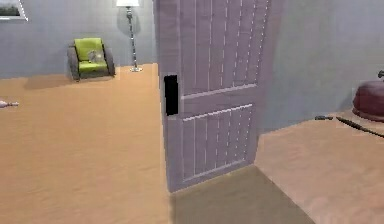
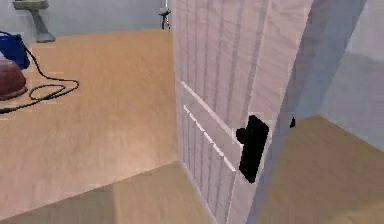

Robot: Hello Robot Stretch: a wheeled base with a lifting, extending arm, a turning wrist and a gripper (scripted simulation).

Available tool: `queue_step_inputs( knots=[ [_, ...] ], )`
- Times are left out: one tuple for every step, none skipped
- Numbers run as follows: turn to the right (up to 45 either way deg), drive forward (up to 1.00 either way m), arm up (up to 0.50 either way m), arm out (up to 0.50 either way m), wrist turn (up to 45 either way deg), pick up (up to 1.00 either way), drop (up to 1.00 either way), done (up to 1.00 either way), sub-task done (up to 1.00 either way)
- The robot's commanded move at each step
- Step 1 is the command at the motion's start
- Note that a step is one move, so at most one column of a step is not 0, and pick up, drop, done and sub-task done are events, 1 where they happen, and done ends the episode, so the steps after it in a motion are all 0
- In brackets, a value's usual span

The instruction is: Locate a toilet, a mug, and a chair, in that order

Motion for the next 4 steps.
queue_step_inputs(
  knots=[
    [0.0, 0.05, 0.00, 0.00, 0.0, 0.00, 0.00, 0.00, 0.00],
    [45.0, 0.00, 0.00, 0.00, 0.0, 0.00, 0.00, 0.00, 0.00],
    [18.0, 0.00, 0.00, 0.00, 0.0, 0.00, 0.00, 0.00, 0.00],
    [0.0, 1.00, 0.00, 0.00, 0.0, 0.00, 0.00, 0.00, 0.00]
  ],
)
